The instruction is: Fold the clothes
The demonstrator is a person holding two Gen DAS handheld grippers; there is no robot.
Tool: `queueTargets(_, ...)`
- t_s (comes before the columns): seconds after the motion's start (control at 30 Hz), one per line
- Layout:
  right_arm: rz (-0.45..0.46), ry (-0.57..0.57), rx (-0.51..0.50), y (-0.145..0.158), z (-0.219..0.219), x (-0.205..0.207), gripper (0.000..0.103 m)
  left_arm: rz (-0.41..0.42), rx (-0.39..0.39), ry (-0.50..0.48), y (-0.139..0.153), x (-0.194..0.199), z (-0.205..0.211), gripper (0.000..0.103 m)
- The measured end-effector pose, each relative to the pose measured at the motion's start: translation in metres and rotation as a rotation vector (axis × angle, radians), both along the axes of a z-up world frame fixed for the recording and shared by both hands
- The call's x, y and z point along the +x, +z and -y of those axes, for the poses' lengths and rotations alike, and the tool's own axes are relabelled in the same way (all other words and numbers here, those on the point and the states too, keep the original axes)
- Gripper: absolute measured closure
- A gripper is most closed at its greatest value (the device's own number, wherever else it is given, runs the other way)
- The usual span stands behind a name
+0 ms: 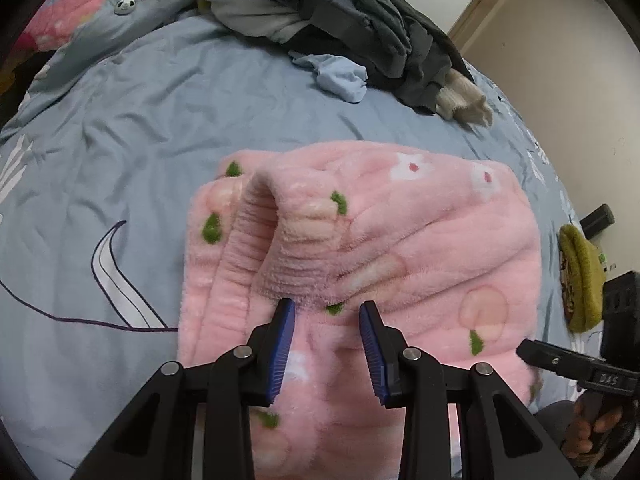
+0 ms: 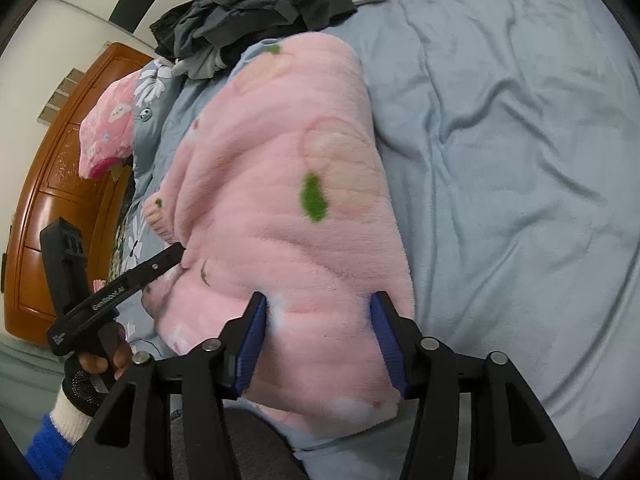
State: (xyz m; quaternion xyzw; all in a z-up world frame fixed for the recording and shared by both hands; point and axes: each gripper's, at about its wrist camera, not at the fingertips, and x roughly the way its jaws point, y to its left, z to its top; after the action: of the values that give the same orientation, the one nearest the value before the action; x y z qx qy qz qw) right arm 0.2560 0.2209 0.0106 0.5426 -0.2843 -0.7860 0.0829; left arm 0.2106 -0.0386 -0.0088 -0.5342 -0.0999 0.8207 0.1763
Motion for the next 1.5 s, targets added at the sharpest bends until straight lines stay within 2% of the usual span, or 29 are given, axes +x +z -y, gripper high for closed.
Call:
queueTargets(0.13, -0.001, 0.008, 0.004, 0.003, -0.004, 0.002, 0.044, -0.014, 0.057, 0.007, 0.020, 0.009, 0.012, 0.065)
queueTargets(0.17, -0.003, 0.014, 0.009, 0.006, -0.006, 0.003, 0.044, -0.022, 0.066, 0.018, 0.024, 0.012, 0.019, 0.063)
queueTargets(0.2, -0.008, 0.016, 0.011, 0.009, -0.008, 0.004, 0.042, -0.029, 0.071, 0.037, 0.027, 0.013, 0.026, 0.054)
queueTargets(0.27, -0.016, 0.011, 0.020, 0.012, -0.014, 0.008, 0.039, -0.020, 0.081, 0.081, 0.026, 0.015, 0.042, 0.044)
queueTargets(0.33, -0.020, -0.012, 0.023, 0.013, -0.022, 0.013, 0.038, 0.006, 0.090, 0.129, 0.019, 0.015, 0.058, 0.041)
queueTargets(0.37, -0.018, -0.027, 0.008, 0.011, -0.027, 0.014, 0.037, 0.027, 0.094, 0.145, 0.013, 0.014, 0.063, 0.040)
queueTargets(0.43, -0.007, -0.052, -0.040, 0.006, -0.034, 0.015, 0.026, 0.055, 0.111, 0.153, 0.004, 0.013, 0.067, 0.035)
queueTargets(0.5, -0.005, -0.066, -0.072, 0.002, -0.037, 0.014, 0.025, 0.089, 0.132, 0.148, -0.004, 0.012, 0.067, 0.022)
queueTargets(0.57, -0.008, -0.086, -0.121, -0.001, -0.040, 0.013, 0.022, 0.100, 0.151, 0.126, -0.007, 0.011, 0.062, 0.018)
queueTargets(0.63, -0.016, -0.110, -0.177, -0.005, -0.044, 0.011, 0.012, 0.111, 0.169, 0.102, -0.010, 0.009, 0.057, 0.012)
queueTargets(0.67, -0.023, -0.124, -0.210, -0.006, -0.046, 0.008, 0.011, 0.116, 0.173, 0.091, -0.011, 0.006, 0.055, 0.009)
queueTargets(0.87, -0.030, -0.135, -0.304, -0.015, -0.045, -0.014, 0.011, 0.138, 0.189, 0.053, -0.021, -0.008, 0.046, 0.008)
queueTargets(1.07, -0.068, -0.063, -0.274, -0.021, -0.035, -0.023, 0.011, 0.183, 0.202, 0.030, -0.037, -0.011, 0.048, 0.006)
queueTargets(1.2, -0.064, -0.021, -0.286, -0.026, -0.032, -0.025, 0.011, 0.247, 0.235, 0.022, -0.055, -0.008, 0.052, 0.000)
queueTargets(1.5, -0.059, -0.024, -0.326, -0.038, -0.030, -0.029, 0.011, 0.230, 0.291, 0.038, -0.060, 0.001, 0.062, 0.000)
